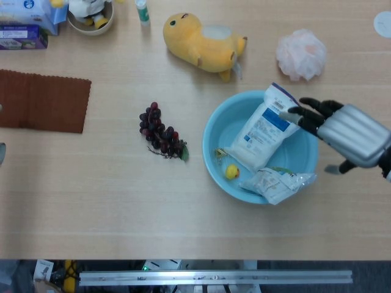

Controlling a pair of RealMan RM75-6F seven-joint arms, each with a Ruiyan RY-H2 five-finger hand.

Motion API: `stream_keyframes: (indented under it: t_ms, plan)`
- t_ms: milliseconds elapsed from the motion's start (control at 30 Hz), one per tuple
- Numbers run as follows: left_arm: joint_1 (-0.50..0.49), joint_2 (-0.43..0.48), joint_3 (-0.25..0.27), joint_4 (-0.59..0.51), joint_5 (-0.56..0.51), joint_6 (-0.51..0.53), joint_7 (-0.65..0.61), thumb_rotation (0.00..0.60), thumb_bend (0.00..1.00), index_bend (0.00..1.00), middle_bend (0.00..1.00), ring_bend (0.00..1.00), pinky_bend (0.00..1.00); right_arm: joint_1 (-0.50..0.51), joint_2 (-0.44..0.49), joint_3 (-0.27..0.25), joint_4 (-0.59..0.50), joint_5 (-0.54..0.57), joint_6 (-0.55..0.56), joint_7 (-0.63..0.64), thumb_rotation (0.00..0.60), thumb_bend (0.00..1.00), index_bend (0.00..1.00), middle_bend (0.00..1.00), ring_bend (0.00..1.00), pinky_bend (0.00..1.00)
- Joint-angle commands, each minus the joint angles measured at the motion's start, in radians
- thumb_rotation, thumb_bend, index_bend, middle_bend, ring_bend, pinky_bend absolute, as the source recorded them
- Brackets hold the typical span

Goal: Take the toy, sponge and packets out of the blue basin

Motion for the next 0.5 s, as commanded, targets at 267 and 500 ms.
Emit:
stream_keyframes:
  t_ms: [267,500]
  plan:
    - [0.002,-0.003,0.005,-0.009,0.005,0.004,0.008,0.600,0.33,0.25,0.21,0.22,0.25,-0.002,0.056,-0.095,-0.034,-0.171,-0.013,0.121,0.600,0.00,0.00,0.13,0.05,0.23]
    - [0.010,-0.001,0.009,-0.017,0.014,0.020,0.010,0.600,0.33,0.25,0.21,0.22,0.25,0.022,-0.037,-0.078,0.002,-0.184,-0.054,0.086,0.600,0.00,0.00,0.16,0.06,0.23]
